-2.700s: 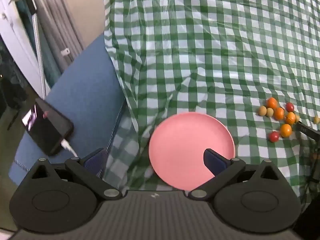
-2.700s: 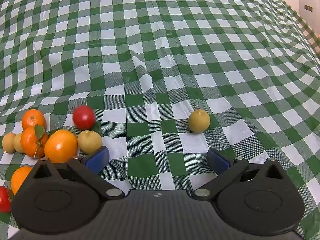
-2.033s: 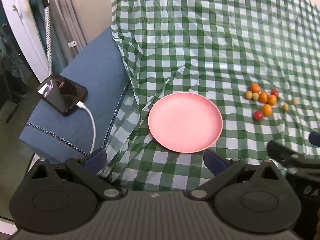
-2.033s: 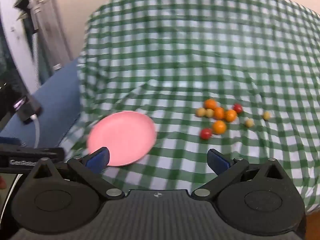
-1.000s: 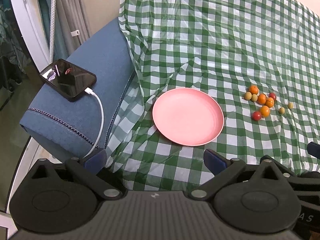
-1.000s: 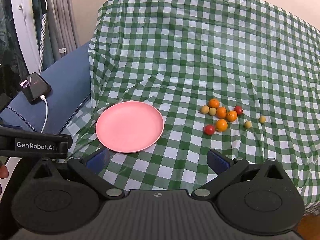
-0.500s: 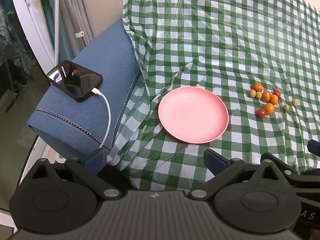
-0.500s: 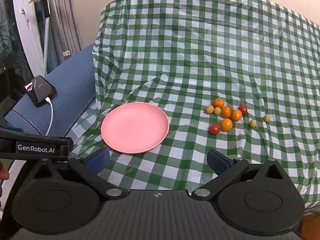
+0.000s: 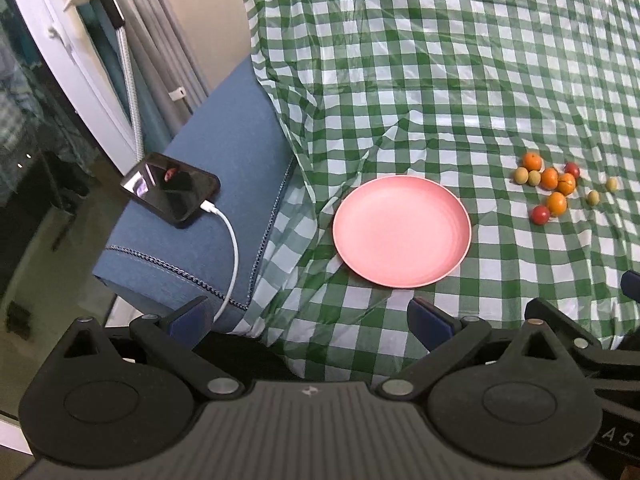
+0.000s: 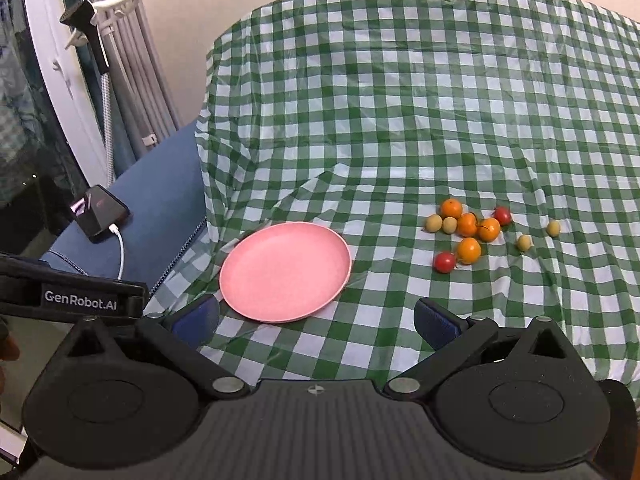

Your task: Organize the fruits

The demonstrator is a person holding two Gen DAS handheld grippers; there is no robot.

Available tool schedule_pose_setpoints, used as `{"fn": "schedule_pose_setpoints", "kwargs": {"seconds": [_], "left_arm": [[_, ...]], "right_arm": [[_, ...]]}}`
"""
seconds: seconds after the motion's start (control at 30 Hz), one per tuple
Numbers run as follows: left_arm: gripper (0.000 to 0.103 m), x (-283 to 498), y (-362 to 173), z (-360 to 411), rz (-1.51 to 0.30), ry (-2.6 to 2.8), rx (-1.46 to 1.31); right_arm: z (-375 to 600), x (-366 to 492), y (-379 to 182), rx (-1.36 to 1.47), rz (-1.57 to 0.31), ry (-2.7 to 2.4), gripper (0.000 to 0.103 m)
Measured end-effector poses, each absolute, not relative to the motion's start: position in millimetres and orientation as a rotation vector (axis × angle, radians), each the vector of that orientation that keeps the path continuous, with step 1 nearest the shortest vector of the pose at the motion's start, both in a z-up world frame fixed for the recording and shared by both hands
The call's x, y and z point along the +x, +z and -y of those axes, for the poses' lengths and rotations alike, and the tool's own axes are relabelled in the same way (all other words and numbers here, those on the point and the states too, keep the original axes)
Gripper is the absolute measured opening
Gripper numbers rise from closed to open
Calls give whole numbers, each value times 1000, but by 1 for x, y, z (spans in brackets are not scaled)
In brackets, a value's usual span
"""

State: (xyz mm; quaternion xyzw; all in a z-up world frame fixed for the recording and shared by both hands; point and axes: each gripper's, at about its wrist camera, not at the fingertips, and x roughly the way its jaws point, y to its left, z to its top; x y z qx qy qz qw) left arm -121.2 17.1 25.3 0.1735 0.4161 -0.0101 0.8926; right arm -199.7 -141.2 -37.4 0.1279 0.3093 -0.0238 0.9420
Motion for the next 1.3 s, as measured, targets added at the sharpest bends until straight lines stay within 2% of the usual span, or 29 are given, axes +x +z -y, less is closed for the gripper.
{"fn": "schedule_pose_setpoints", "kwargs": {"seconds": [0.67, 0.9, 1.1, 1.3], "left_arm": [[103, -116, 10, 9, -928, -7, 436], [103, -96, -5, 32, -983, -112, 398], [103, -54, -32, 85, -1014, -275, 344], [103, -8, -93, 167, -1026, -449, 405]], "right_arm": [[168, -196, -58, 401, -674, -29, 103], [227, -191, -75, 485, -620, -302, 103], [292, -175, -112, 385, -599, -523, 102], [353, -132, -160, 230, -639, -596, 102]]}}
